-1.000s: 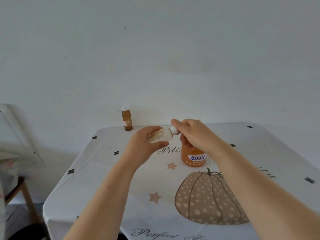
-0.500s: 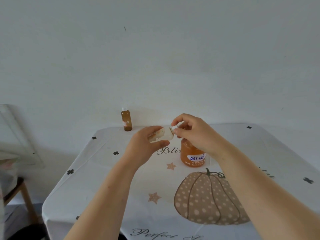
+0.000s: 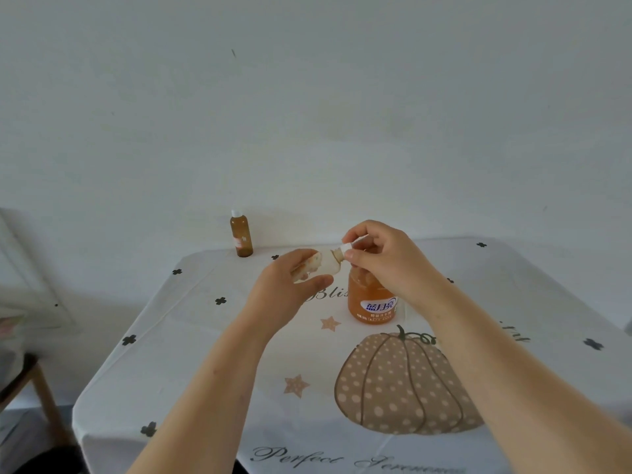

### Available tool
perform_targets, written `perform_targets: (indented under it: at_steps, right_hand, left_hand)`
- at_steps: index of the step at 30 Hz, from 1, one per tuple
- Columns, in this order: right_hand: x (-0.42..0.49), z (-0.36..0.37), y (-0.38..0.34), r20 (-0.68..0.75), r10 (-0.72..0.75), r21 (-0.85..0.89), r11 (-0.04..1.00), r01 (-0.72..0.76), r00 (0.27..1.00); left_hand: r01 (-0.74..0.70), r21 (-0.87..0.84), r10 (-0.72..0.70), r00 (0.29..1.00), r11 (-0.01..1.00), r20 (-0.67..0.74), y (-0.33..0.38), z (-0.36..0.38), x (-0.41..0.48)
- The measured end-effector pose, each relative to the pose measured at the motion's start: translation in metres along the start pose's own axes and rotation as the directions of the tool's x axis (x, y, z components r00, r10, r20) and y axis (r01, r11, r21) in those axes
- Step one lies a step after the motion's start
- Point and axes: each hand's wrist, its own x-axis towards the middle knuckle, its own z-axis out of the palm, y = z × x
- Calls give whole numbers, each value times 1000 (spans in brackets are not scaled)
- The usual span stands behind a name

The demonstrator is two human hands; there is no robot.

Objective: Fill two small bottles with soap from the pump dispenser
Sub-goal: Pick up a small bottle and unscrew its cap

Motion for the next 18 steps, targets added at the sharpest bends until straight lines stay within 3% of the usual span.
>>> perform_targets:
  at_steps: [5, 9, 13, 18]
  right_hand:
    - [-9, -18, 3, -180, -12, 139, 989, 38, 984]
    - [-6, -39, 27, -412, 58, 172, 985, 15, 909]
    - [-3, -52, 69, -489, 147, 20, 987, -158, 860]
    - [-6, -52, 117, -400, 177, -324, 890, -320, 899]
  left_hand:
    - [31, -108, -42, 995, 994, -96, -6, 13, -2]
    - [49, -142, -73, 983, 989, -169, -6, 29, -6]
    - [80, -157, -110, 975, 984, -194, -3, 43, -7]
    - [115, -155, -143, 973, 981, -179, -4, 55, -4]
